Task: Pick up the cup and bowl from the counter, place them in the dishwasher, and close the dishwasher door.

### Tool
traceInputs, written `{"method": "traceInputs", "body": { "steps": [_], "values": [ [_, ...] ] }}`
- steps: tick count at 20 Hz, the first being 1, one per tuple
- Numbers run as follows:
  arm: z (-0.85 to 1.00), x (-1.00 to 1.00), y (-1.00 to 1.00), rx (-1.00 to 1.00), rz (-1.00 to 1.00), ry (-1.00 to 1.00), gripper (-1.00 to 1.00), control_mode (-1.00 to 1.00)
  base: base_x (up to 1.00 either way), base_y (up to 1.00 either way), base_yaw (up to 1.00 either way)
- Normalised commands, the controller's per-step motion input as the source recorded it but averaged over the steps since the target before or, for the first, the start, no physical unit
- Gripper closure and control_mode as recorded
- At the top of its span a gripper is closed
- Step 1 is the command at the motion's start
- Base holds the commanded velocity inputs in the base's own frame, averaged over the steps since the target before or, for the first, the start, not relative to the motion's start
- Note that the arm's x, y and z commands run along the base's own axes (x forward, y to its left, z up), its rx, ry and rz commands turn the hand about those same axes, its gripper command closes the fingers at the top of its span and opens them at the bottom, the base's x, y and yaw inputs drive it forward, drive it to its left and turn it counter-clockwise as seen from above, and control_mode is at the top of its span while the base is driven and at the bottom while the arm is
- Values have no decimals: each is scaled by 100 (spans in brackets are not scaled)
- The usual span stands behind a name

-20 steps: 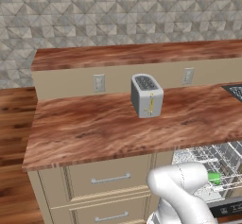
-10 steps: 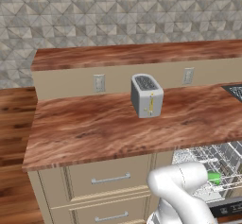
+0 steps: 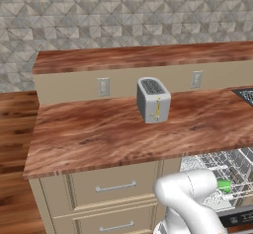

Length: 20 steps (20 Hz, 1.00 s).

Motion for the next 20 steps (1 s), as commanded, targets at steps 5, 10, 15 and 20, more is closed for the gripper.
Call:
{"method": "traceInputs", "body": {
  "steps": [5,10,15,20],
  "values": [
    [-11,100,-1,0,0,0,-100,-100,0,0,0],
    [-3,100,0,0,0,0,-100,-100,0,0,0],
    [-3,100,0,0,0,0,-100,-100,0,0,0],
    [-7,100,0,0,0,0,-100,-100,0,0,0]
  ]
}}
